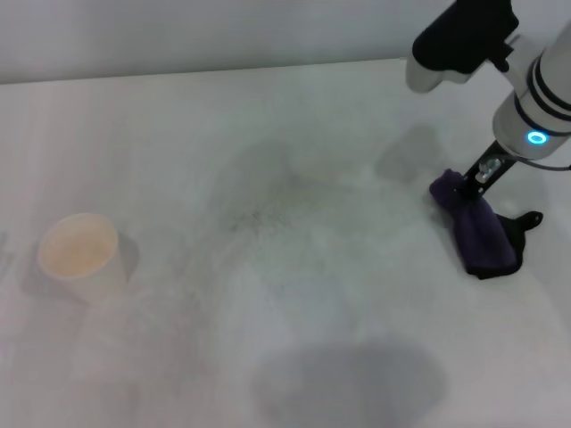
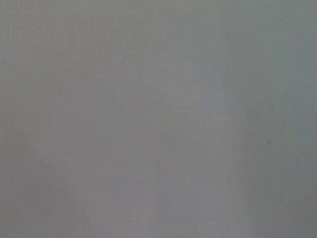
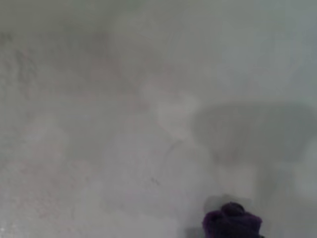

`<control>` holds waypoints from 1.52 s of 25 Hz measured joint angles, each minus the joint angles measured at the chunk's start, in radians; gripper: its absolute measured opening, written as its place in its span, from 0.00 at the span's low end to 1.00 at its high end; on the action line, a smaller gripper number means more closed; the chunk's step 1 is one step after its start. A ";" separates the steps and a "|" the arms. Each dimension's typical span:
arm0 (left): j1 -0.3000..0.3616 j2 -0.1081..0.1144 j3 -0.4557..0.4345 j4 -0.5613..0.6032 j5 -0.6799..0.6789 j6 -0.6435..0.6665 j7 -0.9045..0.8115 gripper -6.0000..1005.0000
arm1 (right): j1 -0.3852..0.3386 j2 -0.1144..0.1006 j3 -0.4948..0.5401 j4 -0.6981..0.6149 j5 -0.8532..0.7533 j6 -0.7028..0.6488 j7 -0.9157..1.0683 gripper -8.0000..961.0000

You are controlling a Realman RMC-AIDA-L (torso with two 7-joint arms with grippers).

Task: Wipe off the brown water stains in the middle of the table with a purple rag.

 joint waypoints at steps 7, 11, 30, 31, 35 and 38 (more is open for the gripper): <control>0.000 0.000 0.002 0.000 0.001 -0.001 0.000 0.88 | -0.002 0.001 0.034 0.009 0.010 -0.036 -0.003 0.17; 0.005 -0.001 0.004 0.000 0.004 0.004 0.000 0.88 | 0.003 -0.003 0.066 0.019 0.011 -0.023 -0.007 0.18; -0.034 -0.004 -0.001 -0.019 0.000 -0.023 -0.002 0.88 | -0.062 -0.005 0.334 -0.053 0.133 -0.068 -0.200 0.46; -0.037 -0.004 0.000 -0.016 0.000 -0.020 -0.004 0.88 | -0.073 -0.005 0.391 -0.052 0.154 -0.092 -0.252 0.47; -0.047 -0.005 -0.001 -0.018 0.000 -0.018 -0.007 0.88 | -0.094 -0.006 0.470 -0.043 0.221 -0.136 -0.346 0.47; -0.056 -0.005 -0.001 -0.022 -0.001 -0.018 -0.005 0.88 | -0.124 -0.008 0.535 -0.041 0.296 -0.194 -0.427 0.47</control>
